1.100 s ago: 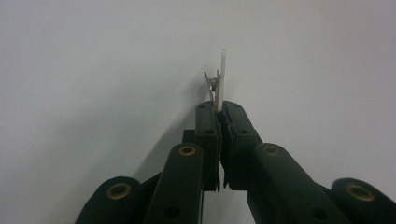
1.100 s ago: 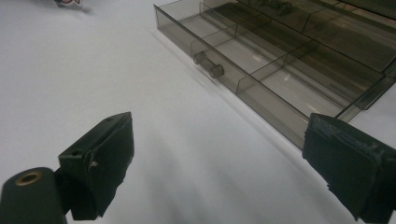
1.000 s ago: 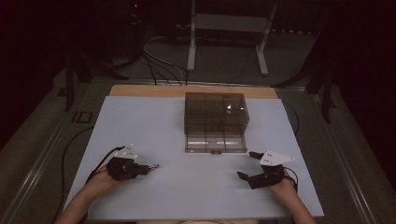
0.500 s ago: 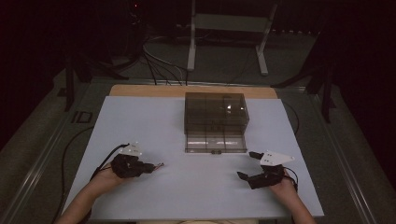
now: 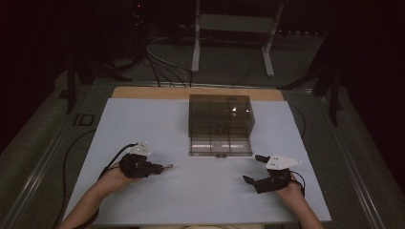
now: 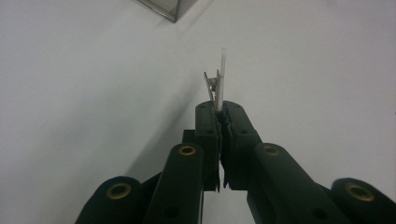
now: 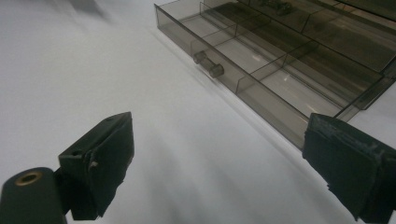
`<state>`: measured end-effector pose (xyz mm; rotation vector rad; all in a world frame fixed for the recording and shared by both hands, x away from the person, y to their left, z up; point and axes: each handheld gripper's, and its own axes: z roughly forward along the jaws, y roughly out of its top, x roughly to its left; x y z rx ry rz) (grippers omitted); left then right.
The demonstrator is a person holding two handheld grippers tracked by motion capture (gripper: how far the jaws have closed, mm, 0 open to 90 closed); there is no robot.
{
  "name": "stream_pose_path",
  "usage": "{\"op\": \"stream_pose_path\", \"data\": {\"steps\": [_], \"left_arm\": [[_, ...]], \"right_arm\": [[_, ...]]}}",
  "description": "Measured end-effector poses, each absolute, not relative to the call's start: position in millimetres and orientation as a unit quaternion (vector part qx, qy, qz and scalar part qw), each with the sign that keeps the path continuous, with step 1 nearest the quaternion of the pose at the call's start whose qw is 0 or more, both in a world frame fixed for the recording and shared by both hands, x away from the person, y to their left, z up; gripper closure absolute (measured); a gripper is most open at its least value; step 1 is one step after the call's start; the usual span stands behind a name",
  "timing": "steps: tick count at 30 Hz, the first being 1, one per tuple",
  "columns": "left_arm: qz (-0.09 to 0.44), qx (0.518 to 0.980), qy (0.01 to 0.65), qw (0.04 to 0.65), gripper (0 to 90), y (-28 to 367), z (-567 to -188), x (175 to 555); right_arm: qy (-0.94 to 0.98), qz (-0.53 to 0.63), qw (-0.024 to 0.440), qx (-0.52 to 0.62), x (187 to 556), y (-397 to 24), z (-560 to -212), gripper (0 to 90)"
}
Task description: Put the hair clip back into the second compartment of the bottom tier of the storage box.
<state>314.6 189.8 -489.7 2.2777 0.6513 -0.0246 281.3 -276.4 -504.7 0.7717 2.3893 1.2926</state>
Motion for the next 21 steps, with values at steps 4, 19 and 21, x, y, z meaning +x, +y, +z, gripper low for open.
{"op": "stream_pose_path", "data": {"steps": [4, 19, 21], "left_arm": [[-0.013, 0.891, 0.253, 0.377, 85.8, 186.4, -489.2, 316.7], [-0.023, 0.892, 0.235, 0.386, 85.8, 167.2, -480.0, 328.8], [-0.022, 0.892, 0.234, 0.386, 85.8, 165.6, -479.7, 329.4]], "right_arm": [[0.835, 0.452, 0.158, 0.271, 281.2, -276.8, -504.4, 9.5], [0.835, 0.453, 0.159, 0.27, 280.6, -277.2, -504.1, 9.5], [0.835, 0.452, 0.159, 0.271, 280.5, -277.2, -504.1, 9.5]]}}
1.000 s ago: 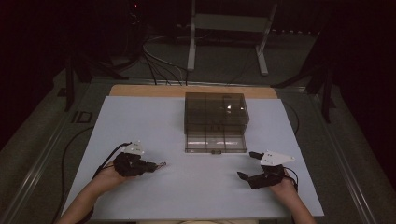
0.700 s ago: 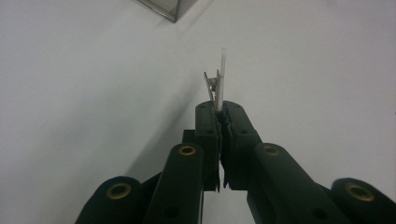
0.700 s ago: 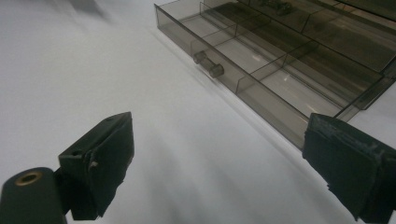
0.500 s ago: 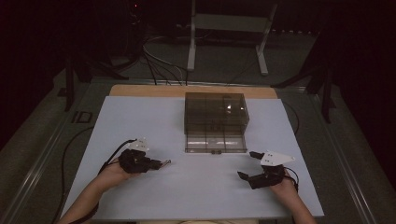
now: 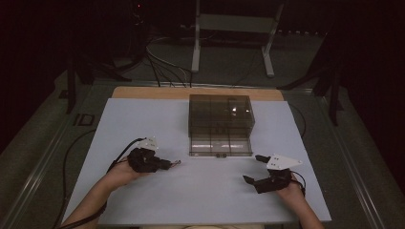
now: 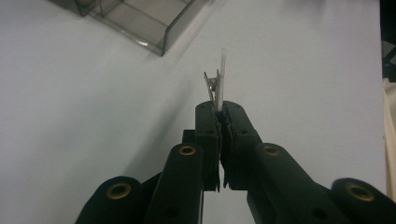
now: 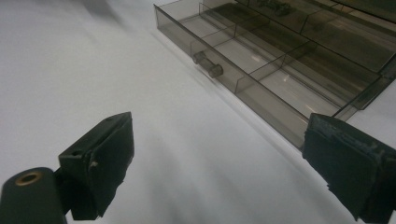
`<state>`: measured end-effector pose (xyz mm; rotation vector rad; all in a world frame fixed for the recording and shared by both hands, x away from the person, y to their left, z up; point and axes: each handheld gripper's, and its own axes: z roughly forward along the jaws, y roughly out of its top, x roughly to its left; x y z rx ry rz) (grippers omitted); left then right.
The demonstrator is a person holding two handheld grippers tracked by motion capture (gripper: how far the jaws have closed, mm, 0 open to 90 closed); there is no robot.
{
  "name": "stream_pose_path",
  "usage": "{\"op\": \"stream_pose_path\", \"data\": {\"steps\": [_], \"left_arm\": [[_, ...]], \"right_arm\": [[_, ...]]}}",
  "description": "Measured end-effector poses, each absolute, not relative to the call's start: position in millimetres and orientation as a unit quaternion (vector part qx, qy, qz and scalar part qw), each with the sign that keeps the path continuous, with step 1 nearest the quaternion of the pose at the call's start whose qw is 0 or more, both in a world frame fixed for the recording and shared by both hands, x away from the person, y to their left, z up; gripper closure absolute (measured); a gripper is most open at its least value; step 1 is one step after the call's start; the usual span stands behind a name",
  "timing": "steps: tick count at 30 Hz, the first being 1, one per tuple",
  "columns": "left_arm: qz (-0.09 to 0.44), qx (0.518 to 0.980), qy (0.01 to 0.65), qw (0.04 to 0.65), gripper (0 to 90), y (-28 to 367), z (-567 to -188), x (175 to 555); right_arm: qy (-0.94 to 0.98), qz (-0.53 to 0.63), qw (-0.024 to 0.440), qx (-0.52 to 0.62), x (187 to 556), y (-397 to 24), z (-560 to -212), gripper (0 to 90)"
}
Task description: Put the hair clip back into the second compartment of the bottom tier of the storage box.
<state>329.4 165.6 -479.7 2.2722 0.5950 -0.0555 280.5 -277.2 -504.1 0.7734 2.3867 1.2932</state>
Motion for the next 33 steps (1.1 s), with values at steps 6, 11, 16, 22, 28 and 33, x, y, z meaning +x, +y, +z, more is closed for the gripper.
{"op": "stream_pose_path", "data": {"steps": [6, 11, 16, 22, 28, 33], "left_arm": [[-0.028, 0.893, 0.226, 0.388, 85.8, 156.1, -477.6, 334.2], [-0.032, 0.892, 0.224, 0.392, 85.8, 151.1, -476.1, 337.9], [-0.031, 0.893, 0.221, 0.392, 85.8, 146.2, -473.9, 340.9], [-0.032, 0.894, 0.214, 0.393, 85.8, 138.7, -468.9, 345.4], [-0.036, 0.894, 0.209, 0.396, 85.8, 130.0, -465.5, 350.3], [-0.037, 0.895, 0.2, 0.397, 85.8, 120.5, -462.3, 354.0]], "right_arm": [[0.834, 0.454, 0.16, 0.27, 280.5, -277.8, -503.7, 9.5], [0.834, 0.453, 0.161, 0.27, 280.3, -277.9, -503.6, 9.5], [0.833, 0.454, 0.161, 0.27, 280.4, -278.4, -503.3, 9.5], [0.834, 0.454, 0.161, 0.27, 280.1, -278.5, -503.2, 9.5], [0.833, 0.454, 0.161, 0.271, 279.9, -278.6, -503.0, 9.5], [0.833, 0.455, 0.161, 0.27, 279.8, -278.7, -503.0, 9.5]]}}
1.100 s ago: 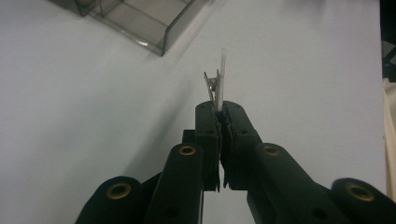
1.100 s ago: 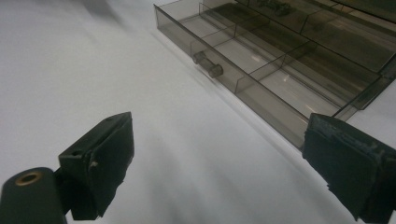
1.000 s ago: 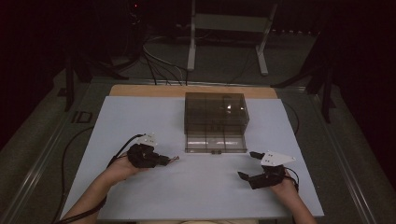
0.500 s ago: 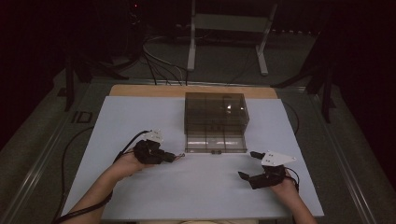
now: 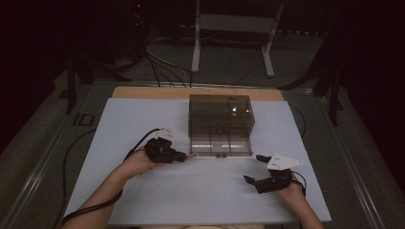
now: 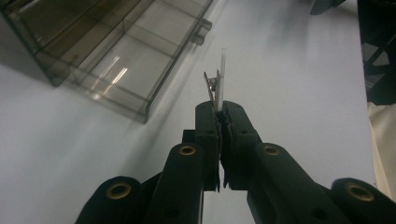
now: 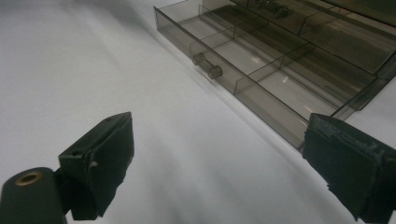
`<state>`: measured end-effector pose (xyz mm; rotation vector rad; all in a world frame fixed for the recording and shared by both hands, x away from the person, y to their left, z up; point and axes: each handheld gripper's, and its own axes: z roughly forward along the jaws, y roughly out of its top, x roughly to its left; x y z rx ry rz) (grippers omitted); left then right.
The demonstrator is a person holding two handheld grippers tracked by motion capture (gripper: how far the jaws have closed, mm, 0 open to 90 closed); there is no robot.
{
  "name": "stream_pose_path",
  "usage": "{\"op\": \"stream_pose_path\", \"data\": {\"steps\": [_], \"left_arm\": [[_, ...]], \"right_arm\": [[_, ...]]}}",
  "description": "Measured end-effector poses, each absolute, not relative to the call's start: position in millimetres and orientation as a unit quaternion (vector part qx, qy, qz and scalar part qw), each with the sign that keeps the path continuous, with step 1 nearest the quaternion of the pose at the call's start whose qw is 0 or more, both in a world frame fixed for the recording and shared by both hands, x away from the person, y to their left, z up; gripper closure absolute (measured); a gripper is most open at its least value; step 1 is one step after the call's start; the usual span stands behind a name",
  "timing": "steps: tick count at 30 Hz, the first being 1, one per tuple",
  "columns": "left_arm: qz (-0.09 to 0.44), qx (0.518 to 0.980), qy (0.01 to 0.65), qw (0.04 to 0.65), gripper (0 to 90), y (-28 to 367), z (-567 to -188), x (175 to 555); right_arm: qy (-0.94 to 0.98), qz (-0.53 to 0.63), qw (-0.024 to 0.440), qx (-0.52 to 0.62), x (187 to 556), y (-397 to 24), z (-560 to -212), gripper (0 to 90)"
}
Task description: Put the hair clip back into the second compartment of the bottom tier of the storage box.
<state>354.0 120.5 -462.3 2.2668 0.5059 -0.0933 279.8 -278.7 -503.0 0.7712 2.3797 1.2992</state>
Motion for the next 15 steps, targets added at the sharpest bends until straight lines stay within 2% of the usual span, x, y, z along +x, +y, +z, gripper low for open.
{"op": "stream_pose_path", "data": {"steps": [15], "left_arm": [[-0.045, 0.894, 0.182, 0.406, 85.8, 93.4, -454.5, 364.0]], "right_arm": [[0.833, 0.457, 0.159, 0.269, 279.6, -279.2, -502.6, 9.5]]}}
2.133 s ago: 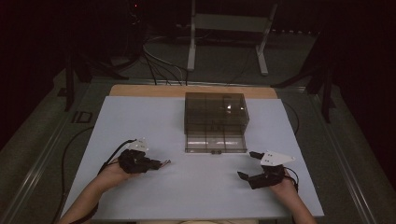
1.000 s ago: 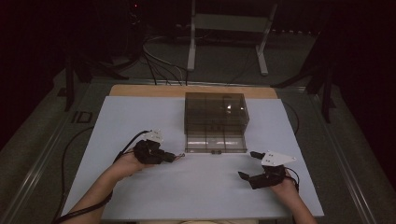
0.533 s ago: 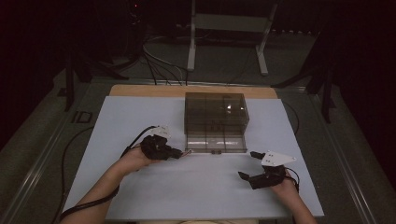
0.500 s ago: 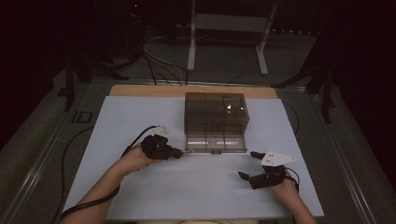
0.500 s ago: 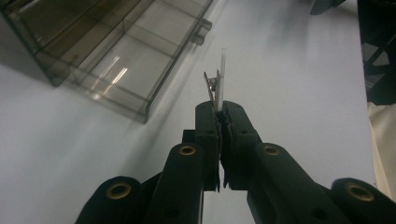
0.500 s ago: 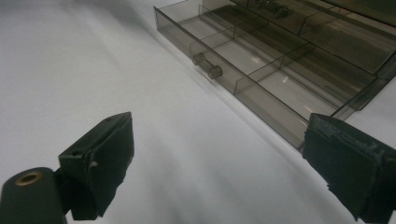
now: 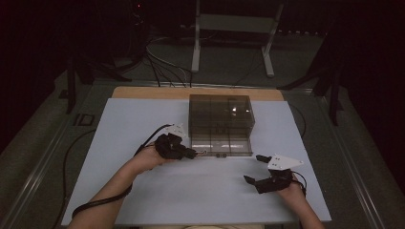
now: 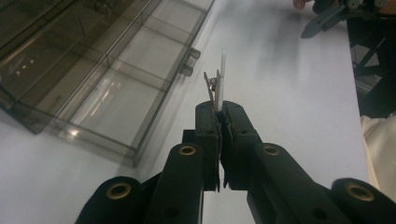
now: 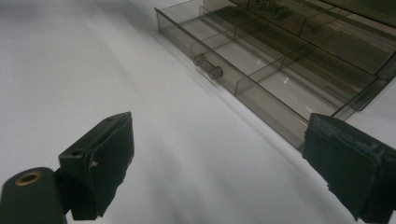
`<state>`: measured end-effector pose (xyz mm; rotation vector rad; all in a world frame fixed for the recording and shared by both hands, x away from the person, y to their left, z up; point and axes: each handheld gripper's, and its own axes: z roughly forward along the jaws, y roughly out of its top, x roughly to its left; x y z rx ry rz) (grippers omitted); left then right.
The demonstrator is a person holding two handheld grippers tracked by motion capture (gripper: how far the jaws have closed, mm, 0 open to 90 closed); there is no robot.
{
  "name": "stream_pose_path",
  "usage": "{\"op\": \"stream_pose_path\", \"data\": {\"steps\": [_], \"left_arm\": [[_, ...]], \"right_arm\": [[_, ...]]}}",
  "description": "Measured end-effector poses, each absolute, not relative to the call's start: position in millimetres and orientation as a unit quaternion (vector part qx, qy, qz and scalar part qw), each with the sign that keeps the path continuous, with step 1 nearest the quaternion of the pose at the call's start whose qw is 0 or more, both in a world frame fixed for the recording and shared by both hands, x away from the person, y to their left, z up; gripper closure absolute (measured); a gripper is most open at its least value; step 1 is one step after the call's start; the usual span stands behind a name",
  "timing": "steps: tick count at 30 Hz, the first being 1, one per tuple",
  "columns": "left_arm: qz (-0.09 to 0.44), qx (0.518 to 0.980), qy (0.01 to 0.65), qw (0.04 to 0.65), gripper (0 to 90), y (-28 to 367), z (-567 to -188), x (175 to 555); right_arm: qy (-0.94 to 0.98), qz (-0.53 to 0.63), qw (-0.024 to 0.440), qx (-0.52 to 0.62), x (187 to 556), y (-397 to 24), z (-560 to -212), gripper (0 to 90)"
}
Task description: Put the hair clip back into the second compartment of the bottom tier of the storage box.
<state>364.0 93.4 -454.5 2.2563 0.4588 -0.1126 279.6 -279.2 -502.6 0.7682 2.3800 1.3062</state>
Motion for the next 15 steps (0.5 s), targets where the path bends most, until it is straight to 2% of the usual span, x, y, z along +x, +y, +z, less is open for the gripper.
{"op": "stream_pose_path", "data": {"steps": [15], "left_arm": [[-0.047, 0.892, 0.182, 0.412, 85.7, 78.6, -451.0, 375.0]], "right_arm": [[0.833, 0.456, 0.159, 0.27, 278.9, -280.1, -502.6, 9.5]]}}
